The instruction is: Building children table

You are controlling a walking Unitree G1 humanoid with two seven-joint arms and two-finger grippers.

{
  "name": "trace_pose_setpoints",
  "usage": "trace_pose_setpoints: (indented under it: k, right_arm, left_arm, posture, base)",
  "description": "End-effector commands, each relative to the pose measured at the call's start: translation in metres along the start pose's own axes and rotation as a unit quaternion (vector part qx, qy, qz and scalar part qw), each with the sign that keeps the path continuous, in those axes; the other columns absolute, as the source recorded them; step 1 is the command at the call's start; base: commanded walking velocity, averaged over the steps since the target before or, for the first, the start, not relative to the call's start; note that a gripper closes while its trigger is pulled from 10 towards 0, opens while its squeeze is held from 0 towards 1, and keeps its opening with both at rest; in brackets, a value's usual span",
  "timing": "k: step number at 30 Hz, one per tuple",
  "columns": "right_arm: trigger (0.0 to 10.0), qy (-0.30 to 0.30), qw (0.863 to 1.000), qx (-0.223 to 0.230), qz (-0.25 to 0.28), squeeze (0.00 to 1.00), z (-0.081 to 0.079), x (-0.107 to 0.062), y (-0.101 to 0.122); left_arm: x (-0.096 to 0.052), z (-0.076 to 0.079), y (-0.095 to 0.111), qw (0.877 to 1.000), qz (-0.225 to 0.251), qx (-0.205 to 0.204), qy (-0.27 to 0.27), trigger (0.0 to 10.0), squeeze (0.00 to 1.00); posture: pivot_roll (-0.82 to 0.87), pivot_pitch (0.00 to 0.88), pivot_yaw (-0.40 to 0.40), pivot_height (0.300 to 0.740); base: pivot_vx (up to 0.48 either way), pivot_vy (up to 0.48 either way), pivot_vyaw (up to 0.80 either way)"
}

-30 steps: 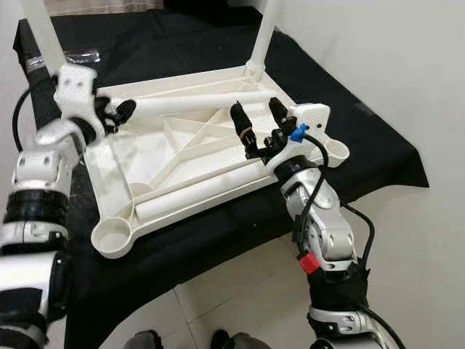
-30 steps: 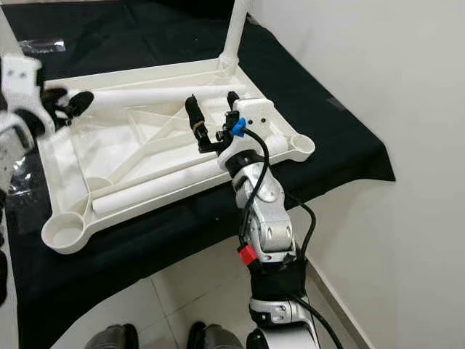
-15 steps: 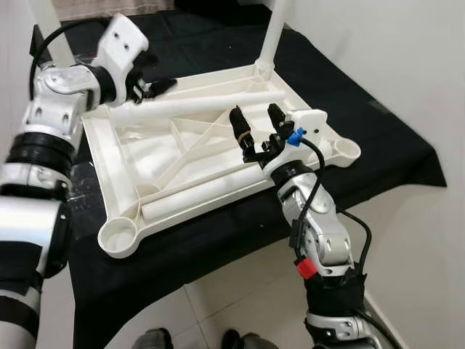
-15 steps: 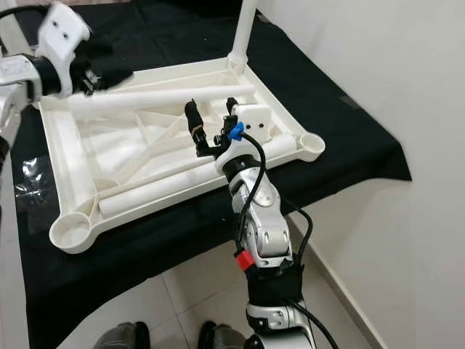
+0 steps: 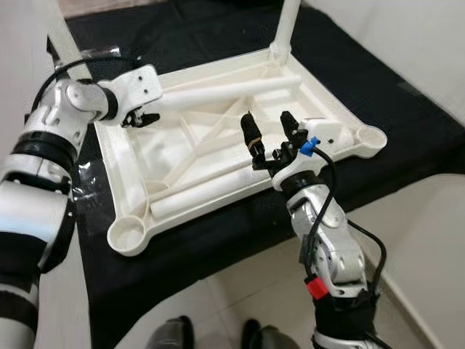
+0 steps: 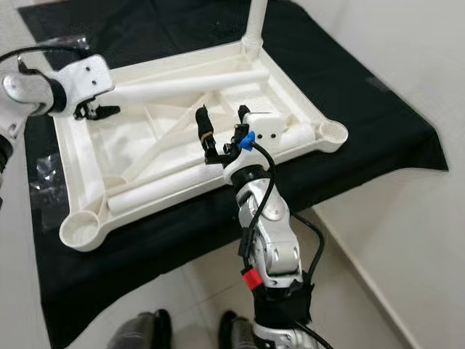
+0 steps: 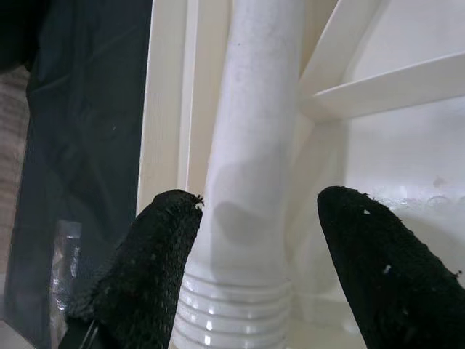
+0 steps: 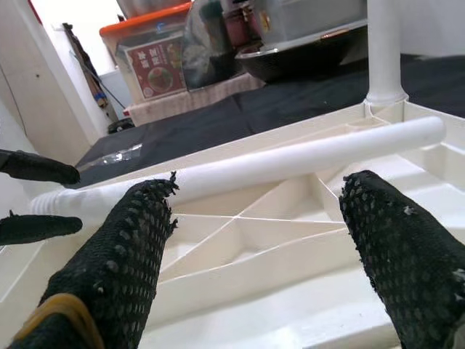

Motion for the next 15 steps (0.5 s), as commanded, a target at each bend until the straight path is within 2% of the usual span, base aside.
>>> trace_pose_setpoints:
  k: [1,2,3,6,9,10,14,15]
  right_arm:
    - [10.0,0.004,1.000,0.005,0.000,0.00,-0.004,-0.004,0.002]
    - [10.0,0.004,1.000,0.005,0.000,0.00,-0.004,-0.004,0.002]
    - [10.0,0.001,1.000,0.007,-0.002,0.00,-0.004,-0.006,0.003]
    - [10.0,-0.002,1.000,0.011,-0.007,0.00,-0.004,-0.008,0.002]
    - [10.0,-0.001,1.000,0.013,-0.009,0.00,-0.005,-0.009,0.001]
    - [10.0,-0.001,1.000,0.017,-0.013,0.00,-0.006,-0.008,-0.001]
    - [10.0,-0.002,1.000,0.019,-0.015,0.00,-0.006,-0.008,-0.002]
    - [10.0,-0.003,1.000,0.020,-0.016,0.00,-0.005,-0.008,-0.002]
  left_arm:
    - [0.000,-0.004,0.004,1.000,-0.005,0.029,0.010,10.0,0.00]
    - [0.000,-0.004,0.004,1.000,-0.005,0.029,0.010,10.0,0.00]
    - [0.000,-0.009,0.008,0.999,-0.004,0.038,0.026,10.0,1.00]
    - [0.000,-0.017,0.018,0.998,-0.001,0.051,0.048,10.0,1.00]
    - [0.001,-0.019,0.021,0.997,-0.003,0.056,0.053,10.0,1.00]
    - [0.002,-0.017,0.020,0.998,-0.013,0.046,0.042,10.0,0.00]
    - [0.003,-0.014,0.017,0.999,-0.025,0.038,0.029,10.0,0.00]
    - [0.004,-0.009,0.013,0.999,-0.036,0.021,0.008,10.0,0.00]
  posture:
    - [0.12,0.311,0.000,0.740]
    - [0.12,0.311,0.000,0.740]
    - [0.13,0.338,0.012,0.740]
    - [0.14,0.345,0.017,0.740]
    - [0.14,0.345,0.017,0.740]
    - [0.14,0.347,0.018,0.740]
    - [0.14,0.348,0.020,0.740]
    - [0.14,0.347,0.021,0.740]
  base:
    - [0.000,0.000,0.00]
    - [0.000,0.000,0.00]
    - [0.000,0.000,0.00]
    - [0.000,0.000,0.00]
    - [0.000,0.000,0.00]
    - [0.000,0.000,0.00]
    - [0.000,0.000,0.00]
    - [0.000,0.000,0.00]
Point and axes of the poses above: a point about 5 cm out from each wrist's last joint towards the gripper, its own x axis pointing out of the wrist towards the gripper, its own y axis along the axis of the wrist's last joint, z = x × y, the point moved 5 cm from there along x, pointing out of the wrist towards the gripper, and after that the axes turned 15 degrees about -x, right-handed, at the moved point
